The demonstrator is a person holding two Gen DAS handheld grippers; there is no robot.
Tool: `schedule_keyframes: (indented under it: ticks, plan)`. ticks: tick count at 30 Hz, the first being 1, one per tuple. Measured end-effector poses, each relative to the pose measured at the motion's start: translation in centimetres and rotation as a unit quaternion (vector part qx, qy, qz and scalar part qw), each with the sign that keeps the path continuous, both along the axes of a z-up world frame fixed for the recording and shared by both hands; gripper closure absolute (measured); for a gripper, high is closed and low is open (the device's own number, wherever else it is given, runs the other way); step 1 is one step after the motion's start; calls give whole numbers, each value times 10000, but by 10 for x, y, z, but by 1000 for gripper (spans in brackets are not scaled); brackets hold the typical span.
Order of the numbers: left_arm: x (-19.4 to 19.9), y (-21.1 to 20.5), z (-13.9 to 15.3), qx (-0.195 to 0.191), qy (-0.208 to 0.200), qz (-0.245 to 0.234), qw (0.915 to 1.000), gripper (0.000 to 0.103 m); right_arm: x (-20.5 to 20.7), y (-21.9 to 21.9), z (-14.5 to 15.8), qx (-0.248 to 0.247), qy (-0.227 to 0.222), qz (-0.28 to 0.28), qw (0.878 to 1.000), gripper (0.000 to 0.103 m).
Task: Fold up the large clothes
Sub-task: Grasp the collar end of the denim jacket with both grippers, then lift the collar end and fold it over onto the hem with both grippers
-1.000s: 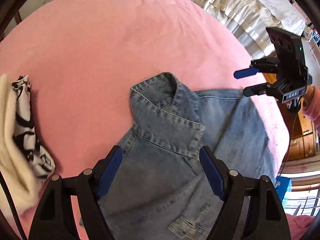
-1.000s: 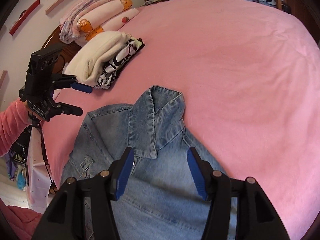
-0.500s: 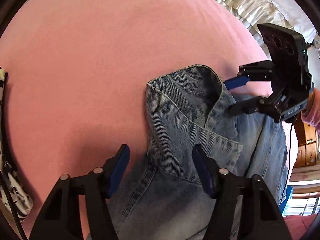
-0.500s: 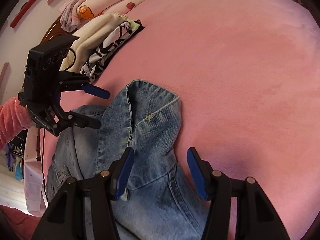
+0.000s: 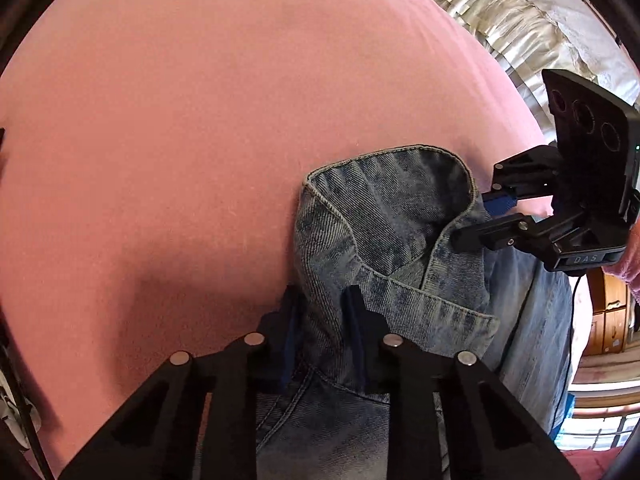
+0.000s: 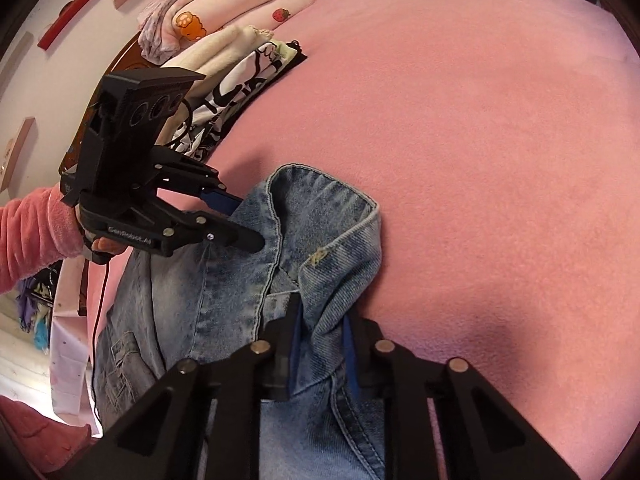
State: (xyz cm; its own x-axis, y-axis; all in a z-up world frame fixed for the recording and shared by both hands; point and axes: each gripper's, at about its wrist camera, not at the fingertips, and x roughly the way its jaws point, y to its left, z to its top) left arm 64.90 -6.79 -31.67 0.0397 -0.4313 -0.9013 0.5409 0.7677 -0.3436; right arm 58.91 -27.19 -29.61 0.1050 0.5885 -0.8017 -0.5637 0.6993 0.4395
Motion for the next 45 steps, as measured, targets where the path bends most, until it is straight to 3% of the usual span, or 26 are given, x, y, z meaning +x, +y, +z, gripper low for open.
schedule_keyframes:
  ticks: [2, 11, 20, 32, 37, 42, 45]
  plan:
    - [-6, 0, 7, 45, -179, -37, 9998, 92, -4, 2, 4, -59, -122, 17, 9999, 90]
    - [-47, 11, 60, -304, -884, -31, 9956, 96, -29, -2, 47, 212, -422, -3, 9989, 91]
    - [-120, 31, 100, -796, -1023, -175, 9914, 96, -89, 2, 91, 252, -931, 365, 9947, 91]
    - [-206, 17, 75, -522, -731, -896, 9919, 95, -171, 22, 74, -236, -1007, 1297, 9861, 91]
    - [-238, 11, 61, -282, -920, -961, 9907, 94, -191, 29, 59, -414, -988, 1475, 9832, 90]
    - [-255, 7, 53, -202, -976, -935, 9906, 81, -215, 34, 49, -648, -1058, 1569, 9798, 83]
    - [-267, 4, 54, -107, -970, -1167, 9884, 65, -226, 33, 44, -693, -965, 1539, 9809, 81]
